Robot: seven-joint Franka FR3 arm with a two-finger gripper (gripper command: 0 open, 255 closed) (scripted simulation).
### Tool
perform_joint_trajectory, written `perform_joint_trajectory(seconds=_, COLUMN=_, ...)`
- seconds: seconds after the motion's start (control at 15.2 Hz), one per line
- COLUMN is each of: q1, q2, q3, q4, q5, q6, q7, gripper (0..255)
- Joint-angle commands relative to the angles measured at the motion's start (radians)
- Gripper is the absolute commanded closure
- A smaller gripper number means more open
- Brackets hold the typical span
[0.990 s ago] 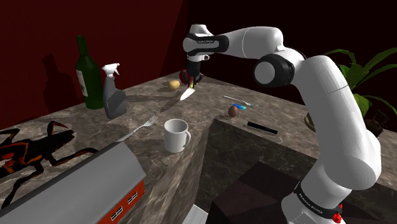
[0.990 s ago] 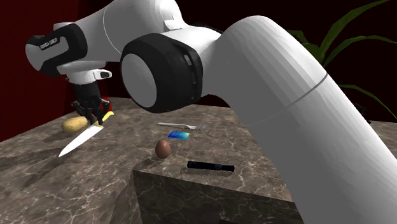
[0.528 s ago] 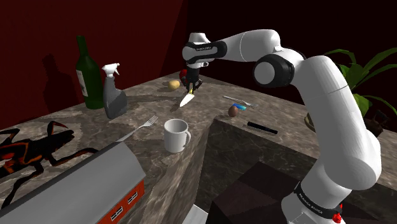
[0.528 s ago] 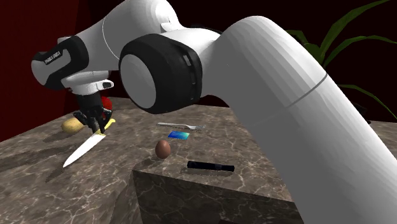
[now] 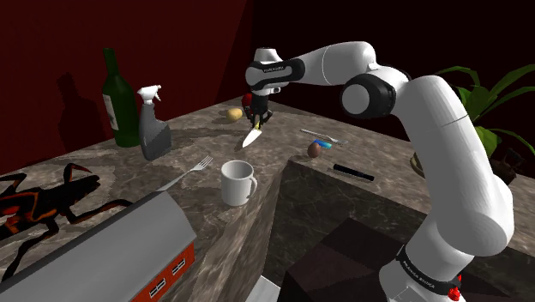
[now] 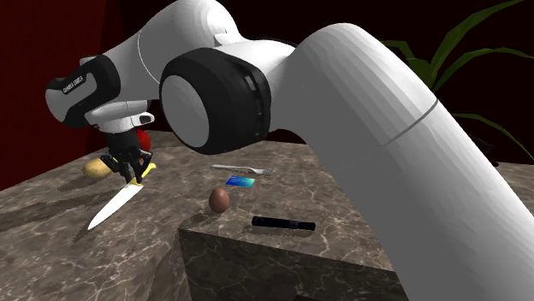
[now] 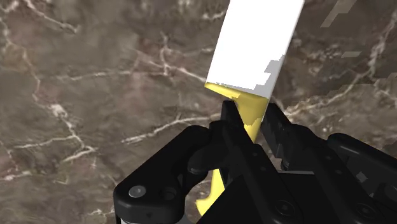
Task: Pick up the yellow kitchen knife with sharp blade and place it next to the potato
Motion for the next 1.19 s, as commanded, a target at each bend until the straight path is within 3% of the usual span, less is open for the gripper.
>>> perform_joint_trajectory(seconds=0.0, q1=0.0, q2=0.0, q3=0.0, q4=0.0, q5=0.0, q6=0.0, q7=0.0, gripper=255)
perform_joint_trajectory(seconds=0.07, q1=0.0, q2=0.0, q3=0.0, q4=0.0, q5=0.0, q6=0.0, q7=0.0, gripper=0)
perform_joint_trajectory(seconds=0.4, q1=0.0, q2=0.0, q3=0.0, q4=0.0, q5=0.0, q6=0.0, q7=0.0, gripper=0)
perform_joint_trajectory(seconds=0.66, q1=0.0, q2=-0.033, q3=-0.002, q4=0.071, q5=-0.004, q6=-0.104, q7=0.003, gripper=0)
perform_joint_trajectory(seconds=1.12, q1=0.0, q2=-0.033, q3=-0.002, q4=0.071, q5=-0.004, q6=-0.104, q7=0.003, gripper=0)
